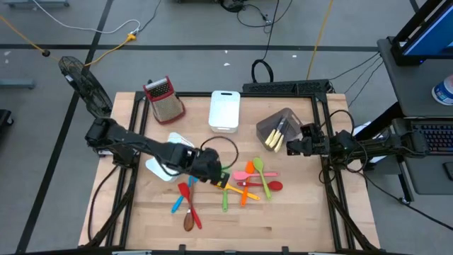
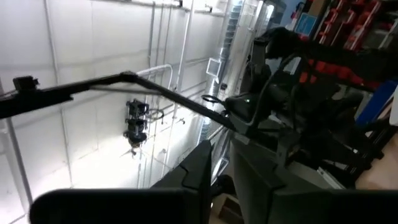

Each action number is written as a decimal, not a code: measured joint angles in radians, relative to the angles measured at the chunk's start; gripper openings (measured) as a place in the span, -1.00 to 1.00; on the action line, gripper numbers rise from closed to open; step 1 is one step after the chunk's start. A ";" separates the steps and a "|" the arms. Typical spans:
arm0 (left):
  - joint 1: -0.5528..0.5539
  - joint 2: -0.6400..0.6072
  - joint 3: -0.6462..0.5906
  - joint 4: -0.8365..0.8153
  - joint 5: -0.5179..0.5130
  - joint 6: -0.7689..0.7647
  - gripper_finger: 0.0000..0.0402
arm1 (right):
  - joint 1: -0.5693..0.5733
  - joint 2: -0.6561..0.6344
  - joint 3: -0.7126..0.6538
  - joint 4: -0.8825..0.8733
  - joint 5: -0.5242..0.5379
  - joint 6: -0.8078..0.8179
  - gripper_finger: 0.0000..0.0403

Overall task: Pick & Place Kitchen Items
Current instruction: Put the brown serving spoon into the top white bin

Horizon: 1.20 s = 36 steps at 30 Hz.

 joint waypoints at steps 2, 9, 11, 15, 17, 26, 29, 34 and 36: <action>-0.033 0.000 0.000 -0.028 -0.006 0.037 -0.33 | 0.000 0.000 0.000 0.000 -0.013 0.003 -0.71; -0.116 0.000 0.000 -0.103 -0.004 0.366 -0.33 | 0.000 0.000 0.000 0.000 -0.013 0.026 -0.71; -0.135 0.000 0.000 -0.122 0.013 0.526 -0.33 | 0.000 0.000 0.000 0.000 -0.013 0.026 -0.71; -0.162 0.000 0.000 -0.165 -0.013 0.870 -0.33 | 0.000 0.000 0.000 0.000 -0.014 0.026 -0.71; -0.168 0.000 0.000 -0.192 -0.049 1.033 -0.33 | 0.000 0.000 0.000 0.000 -0.013 0.026 -0.71; -0.170 0.002 0.000 -0.257 -0.155 1.564 -0.33 | 0.000 0.000 -0.001 0.000 -0.013 0.024 -0.71; -0.174 0.002 0.000 -0.253 -0.125 1.644 -0.33 | 0.000 0.000 -0.001 0.000 -0.013 0.021 -0.71; -0.173 0.012 -0.002 -0.254 -0.028 1.726 -0.34 | 0.000 0.000 -0.001 -0.001 -0.011 -0.008 -0.71; -0.176 0.016 -0.011 -0.243 -0.007 1.777 -0.33 | 0.000 0.000 -0.001 -0.001 -0.010 -0.008 -0.71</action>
